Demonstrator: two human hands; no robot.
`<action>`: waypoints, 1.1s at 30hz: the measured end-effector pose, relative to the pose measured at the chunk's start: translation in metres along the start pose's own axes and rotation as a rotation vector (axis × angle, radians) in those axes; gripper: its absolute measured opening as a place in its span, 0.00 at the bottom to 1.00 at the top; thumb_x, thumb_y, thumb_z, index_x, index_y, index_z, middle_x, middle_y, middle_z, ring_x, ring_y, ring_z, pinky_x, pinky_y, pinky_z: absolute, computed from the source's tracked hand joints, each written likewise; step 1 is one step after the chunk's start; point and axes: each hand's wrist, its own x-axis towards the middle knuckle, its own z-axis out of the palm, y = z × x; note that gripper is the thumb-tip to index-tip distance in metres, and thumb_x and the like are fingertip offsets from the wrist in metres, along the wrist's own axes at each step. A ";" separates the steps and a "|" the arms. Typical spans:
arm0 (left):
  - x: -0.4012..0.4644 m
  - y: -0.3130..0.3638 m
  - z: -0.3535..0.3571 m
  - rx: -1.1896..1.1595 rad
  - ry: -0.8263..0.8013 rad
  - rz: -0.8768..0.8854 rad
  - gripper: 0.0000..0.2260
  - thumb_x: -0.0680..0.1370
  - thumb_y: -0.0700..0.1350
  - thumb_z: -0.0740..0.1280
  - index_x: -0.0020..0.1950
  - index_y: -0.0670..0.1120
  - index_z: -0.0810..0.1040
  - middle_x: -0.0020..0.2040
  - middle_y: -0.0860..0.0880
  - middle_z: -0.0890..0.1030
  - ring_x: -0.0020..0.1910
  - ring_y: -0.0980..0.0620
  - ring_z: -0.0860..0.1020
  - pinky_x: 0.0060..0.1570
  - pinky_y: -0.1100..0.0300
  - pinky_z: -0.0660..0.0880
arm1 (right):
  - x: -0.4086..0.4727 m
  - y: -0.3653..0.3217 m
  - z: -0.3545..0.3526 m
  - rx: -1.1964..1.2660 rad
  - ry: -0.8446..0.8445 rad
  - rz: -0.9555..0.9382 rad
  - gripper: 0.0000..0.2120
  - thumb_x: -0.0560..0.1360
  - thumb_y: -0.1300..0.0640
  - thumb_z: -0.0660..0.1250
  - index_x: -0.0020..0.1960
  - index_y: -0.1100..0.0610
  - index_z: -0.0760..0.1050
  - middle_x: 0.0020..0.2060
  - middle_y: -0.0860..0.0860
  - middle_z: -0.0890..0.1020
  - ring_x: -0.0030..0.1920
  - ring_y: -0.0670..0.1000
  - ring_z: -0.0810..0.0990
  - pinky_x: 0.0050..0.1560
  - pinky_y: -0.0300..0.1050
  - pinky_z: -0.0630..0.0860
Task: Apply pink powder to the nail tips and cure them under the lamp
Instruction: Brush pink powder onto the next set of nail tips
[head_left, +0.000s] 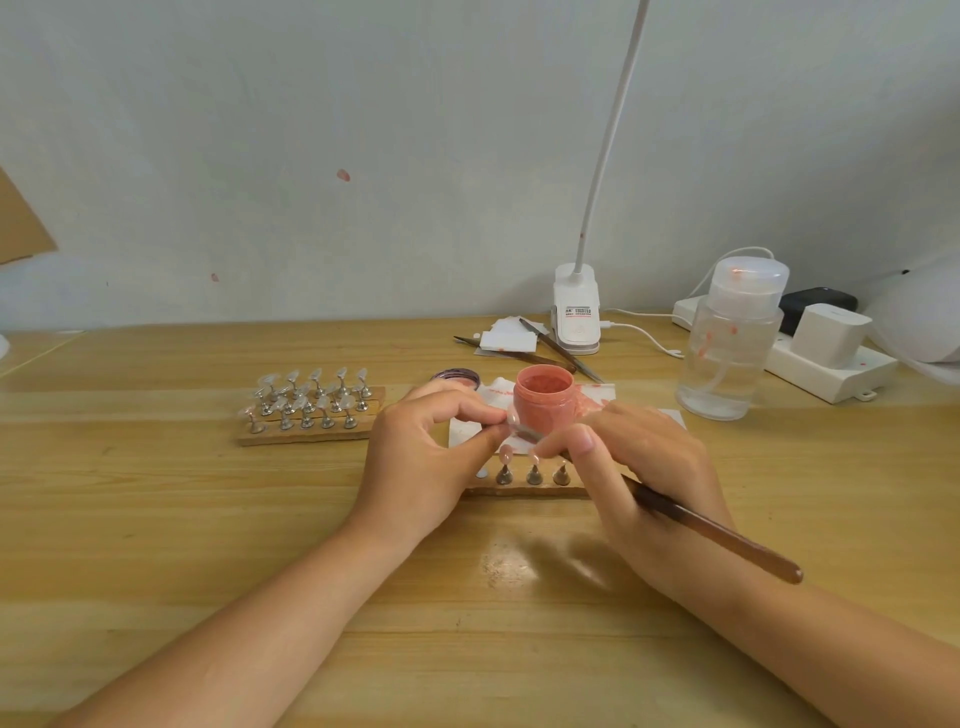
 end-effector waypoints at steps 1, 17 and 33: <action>0.000 0.000 0.000 0.001 0.000 0.006 0.11 0.66 0.36 0.74 0.34 0.52 0.80 0.36 0.59 0.78 0.42 0.66 0.76 0.46 0.76 0.67 | 0.000 0.000 0.000 -0.016 -0.003 0.001 0.21 0.79 0.49 0.54 0.40 0.55 0.81 0.33 0.46 0.81 0.37 0.42 0.77 0.38 0.39 0.70; 0.001 0.002 -0.001 0.020 -0.024 -0.037 0.06 0.67 0.38 0.74 0.35 0.48 0.80 0.35 0.54 0.78 0.38 0.57 0.75 0.43 0.75 0.66 | -0.001 -0.001 -0.001 0.026 -0.011 0.056 0.20 0.78 0.49 0.55 0.39 0.56 0.81 0.31 0.45 0.80 0.35 0.43 0.77 0.37 0.42 0.72; -0.001 0.007 -0.002 -0.032 -0.066 -0.040 0.05 0.69 0.41 0.72 0.36 0.49 0.78 0.23 0.63 0.73 0.23 0.60 0.64 0.26 0.75 0.61 | 0.001 -0.003 -0.001 0.126 0.003 0.134 0.19 0.77 0.53 0.56 0.39 0.60 0.81 0.36 0.47 0.81 0.38 0.47 0.79 0.39 0.42 0.72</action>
